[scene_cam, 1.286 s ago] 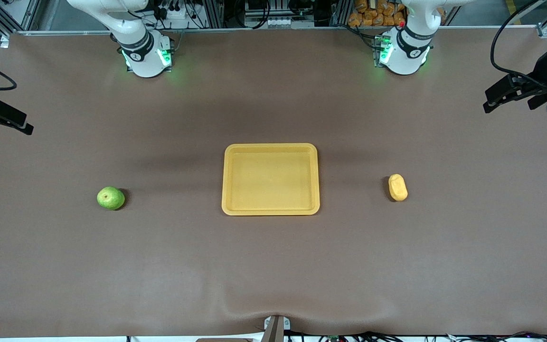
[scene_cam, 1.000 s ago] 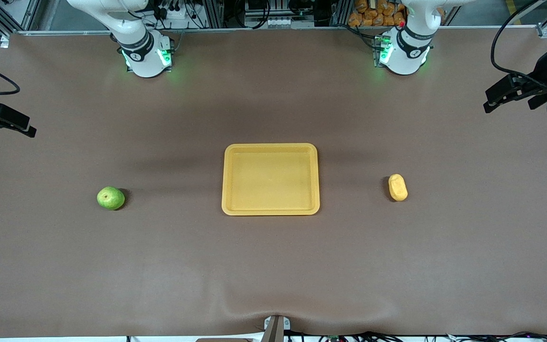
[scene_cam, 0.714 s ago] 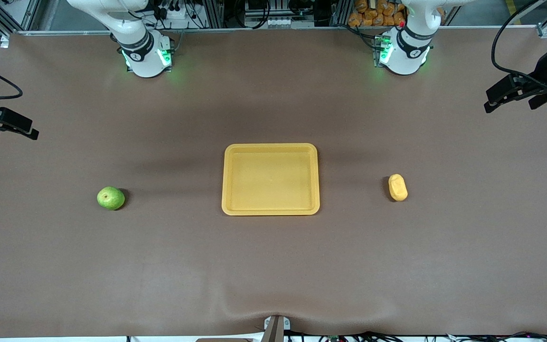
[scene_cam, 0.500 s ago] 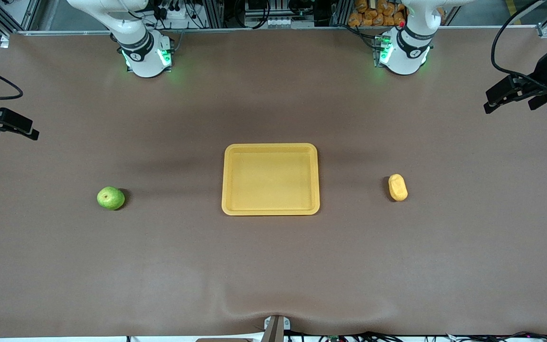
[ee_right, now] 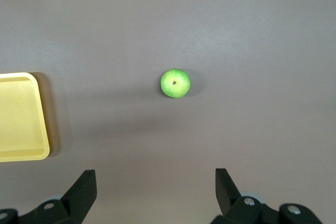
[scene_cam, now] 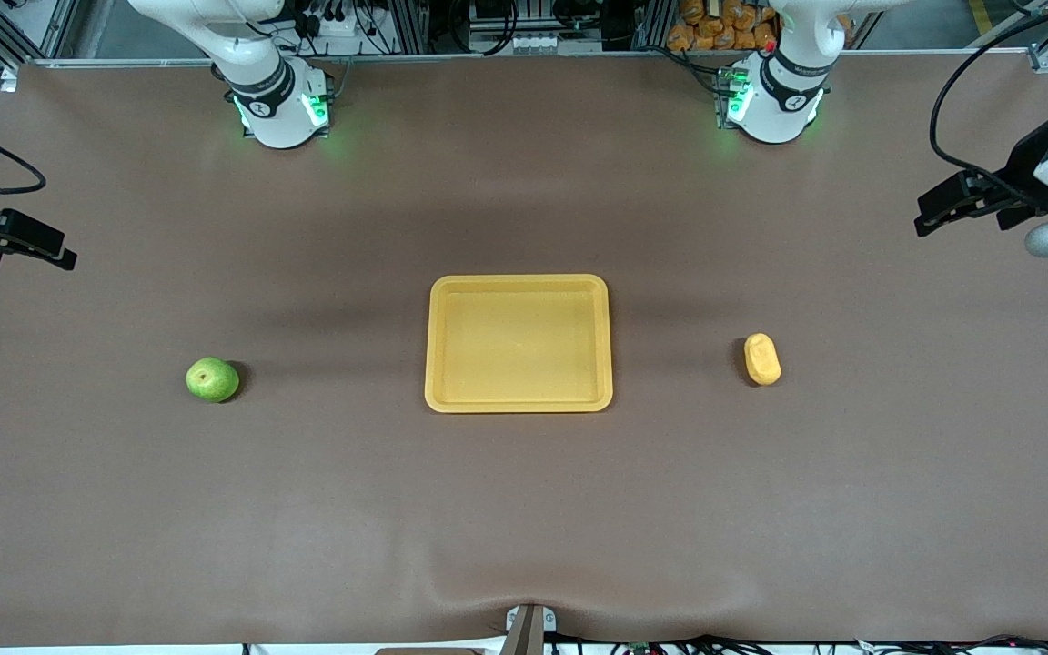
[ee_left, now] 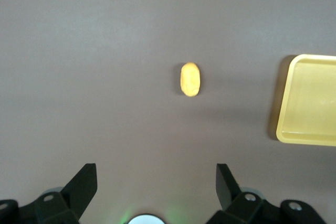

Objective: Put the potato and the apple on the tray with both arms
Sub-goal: 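Reach the right gripper toward the apple while the left gripper reaches the potato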

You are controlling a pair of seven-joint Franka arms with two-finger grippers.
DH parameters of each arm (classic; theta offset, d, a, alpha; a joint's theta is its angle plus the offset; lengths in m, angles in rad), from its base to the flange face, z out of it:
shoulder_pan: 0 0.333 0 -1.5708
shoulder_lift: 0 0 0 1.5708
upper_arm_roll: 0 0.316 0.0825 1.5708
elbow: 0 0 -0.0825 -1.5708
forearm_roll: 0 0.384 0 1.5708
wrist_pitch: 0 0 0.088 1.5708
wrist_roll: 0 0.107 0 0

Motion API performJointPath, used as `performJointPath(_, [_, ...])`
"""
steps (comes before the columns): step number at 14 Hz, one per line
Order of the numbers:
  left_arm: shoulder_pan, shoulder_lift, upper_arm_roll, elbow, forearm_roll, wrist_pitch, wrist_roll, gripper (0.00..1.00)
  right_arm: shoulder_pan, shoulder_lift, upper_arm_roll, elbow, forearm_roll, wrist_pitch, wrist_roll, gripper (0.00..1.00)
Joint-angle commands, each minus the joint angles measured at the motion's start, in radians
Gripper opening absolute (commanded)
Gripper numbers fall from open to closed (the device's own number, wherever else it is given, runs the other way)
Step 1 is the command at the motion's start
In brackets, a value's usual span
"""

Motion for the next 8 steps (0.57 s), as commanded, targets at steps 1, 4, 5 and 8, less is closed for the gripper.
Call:
performJointPath(1, [0.002, -0.003, -0.008, -0.021, -0.004, 0.044, -0.007, 1.0, -0.008, 0.013, 0.01, 0.026, 0.0, -0.008, 0.015, 1.0])
performJointPath(4, [0.002, 0.008, -0.01, -0.085, -0.007, 0.111, -0.011, 1.0, -0.008, 0.015, 0.01, 0.026, 0.0, -0.008, 0.013, 1.0])
performJointPath(5, [-0.004, 0.024, -0.01, -0.084, -0.007, 0.113, -0.028, 1.0, -0.007, 0.018, 0.01, 0.026, 0.0, -0.008, 0.015, 1.0])
performJointPath(8, [-0.01, 0.061, -0.011, -0.085, -0.007, 0.154, -0.076, 1.0, -0.006, 0.02, 0.01, 0.026, 0.003, -0.008, 0.015, 1.0])
